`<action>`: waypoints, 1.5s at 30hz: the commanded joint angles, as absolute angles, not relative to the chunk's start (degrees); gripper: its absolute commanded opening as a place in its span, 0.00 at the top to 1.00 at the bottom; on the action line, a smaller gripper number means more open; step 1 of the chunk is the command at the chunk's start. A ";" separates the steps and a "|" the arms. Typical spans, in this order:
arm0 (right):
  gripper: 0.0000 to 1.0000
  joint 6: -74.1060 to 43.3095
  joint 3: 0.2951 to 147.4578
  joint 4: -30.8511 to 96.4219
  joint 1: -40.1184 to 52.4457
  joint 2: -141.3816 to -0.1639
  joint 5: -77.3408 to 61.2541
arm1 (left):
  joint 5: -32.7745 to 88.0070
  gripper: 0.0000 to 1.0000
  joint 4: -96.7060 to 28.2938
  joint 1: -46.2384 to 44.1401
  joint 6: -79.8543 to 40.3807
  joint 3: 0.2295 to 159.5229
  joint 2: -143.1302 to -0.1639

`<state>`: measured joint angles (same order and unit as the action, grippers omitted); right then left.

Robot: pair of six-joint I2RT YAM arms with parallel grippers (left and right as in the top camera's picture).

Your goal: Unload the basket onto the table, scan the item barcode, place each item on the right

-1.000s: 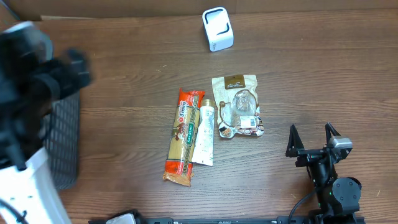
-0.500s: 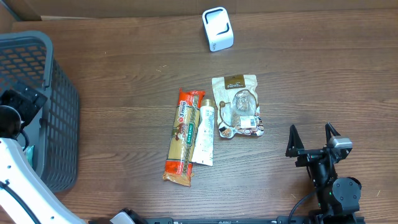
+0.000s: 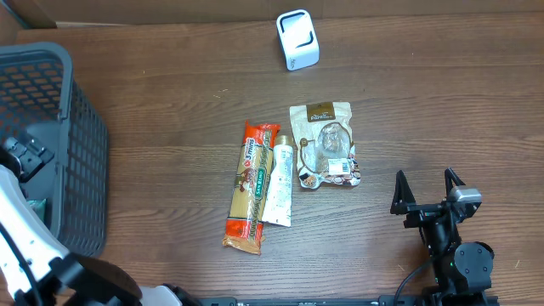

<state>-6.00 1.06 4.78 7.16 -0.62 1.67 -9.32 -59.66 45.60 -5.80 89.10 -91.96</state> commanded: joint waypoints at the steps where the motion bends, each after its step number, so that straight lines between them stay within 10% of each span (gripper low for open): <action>1: 0.00 -5.91 0.45 4.64 7.40 -0.16 1.39 | -11.97 0.00 -60.71 48.05 3.25 88.90 -95.64; 45: 0.00 -5.93 0.45 4.64 7.40 -0.16 1.41 | -11.97 0.07 -30.85 56.34 19.40 65.17 -100.64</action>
<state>-5.98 1.06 4.82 7.16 -0.62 1.65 -11.84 -31.83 56.25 15.68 66.50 -99.48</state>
